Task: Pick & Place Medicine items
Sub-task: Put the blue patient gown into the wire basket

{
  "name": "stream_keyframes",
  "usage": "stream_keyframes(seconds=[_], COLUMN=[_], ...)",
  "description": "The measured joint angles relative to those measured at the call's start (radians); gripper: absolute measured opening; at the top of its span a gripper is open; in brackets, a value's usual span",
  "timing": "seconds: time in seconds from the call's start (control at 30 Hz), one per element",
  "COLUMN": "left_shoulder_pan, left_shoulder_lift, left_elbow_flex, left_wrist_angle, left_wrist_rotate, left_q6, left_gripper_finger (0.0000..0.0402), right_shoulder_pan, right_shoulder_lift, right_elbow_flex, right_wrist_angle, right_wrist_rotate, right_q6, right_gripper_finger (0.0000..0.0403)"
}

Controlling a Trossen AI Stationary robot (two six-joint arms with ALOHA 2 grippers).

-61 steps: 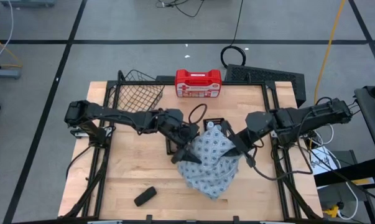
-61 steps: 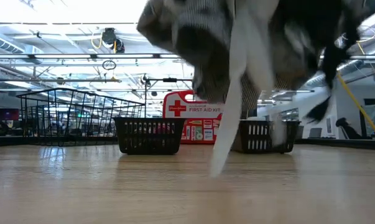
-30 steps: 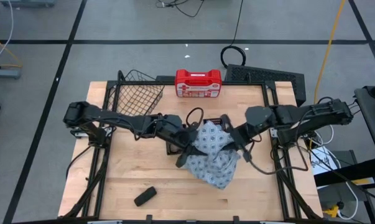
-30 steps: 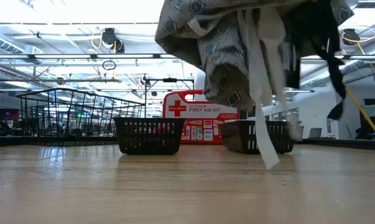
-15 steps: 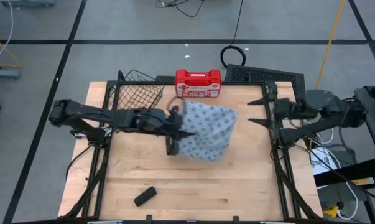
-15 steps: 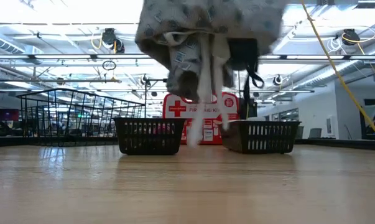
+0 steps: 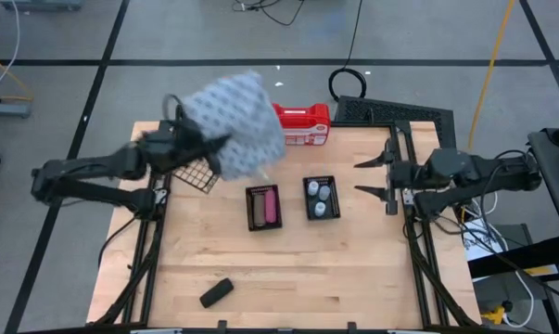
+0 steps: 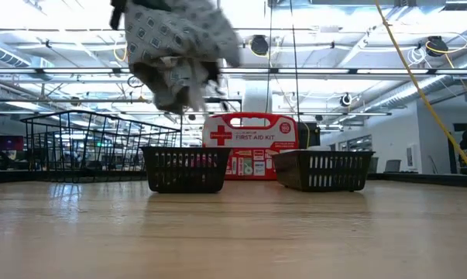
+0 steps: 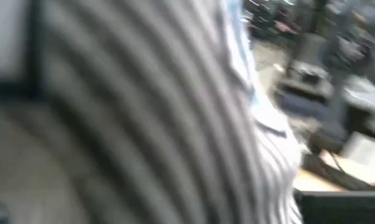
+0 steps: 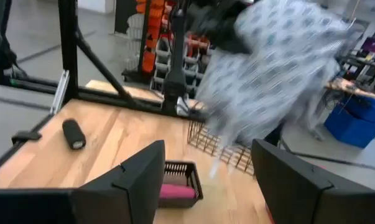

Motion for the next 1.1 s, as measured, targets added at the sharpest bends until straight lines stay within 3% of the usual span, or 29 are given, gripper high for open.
stream_keyframes(seconds=[0.17,0.37,0.6,0.9,1.1], left_shoulder_pan=[0.143,0.331,0.499,0.511,0.500], left_shoulder_lift=[-0.089,-0.014,0.195,0.463,0.544], left_elbow_flex=[0.131,0.361,0.477,0.480,0.480], left_wrist_angle=[-0.282,-0.726,-1.071,-1.233,-1.248], left_wrist_rotate=[-0.079,-0.154,0.000,0.011,0.155], left_q6=[-0.011,-0.084,-0.147,-0.063,0.049], left_gripper_finger=[0.0031,0.0031,0.0031,0.0031,0.0031], right_shoulder_pan=[0.000,0.000,0.000,0.000,0.000], right_shoulder_lift=[0.027,0.063,0.091,0.092,0.092], right_elbow_flex=[-0.012,-0.012,-0.012,-0.012,-0.012], right_wrist_angle=[-0.003,-0.002,-0.002,-0.002,-0.016], right_wrist_rotate=[0.000,0.000,0.000,-0.003,-0.004], right_q6=[-0.006,-0.020,-0.026,-0.026,-0.026], right_gripper_finger=[0.0220,0.0215,0.0212,0.0210,0.0210])
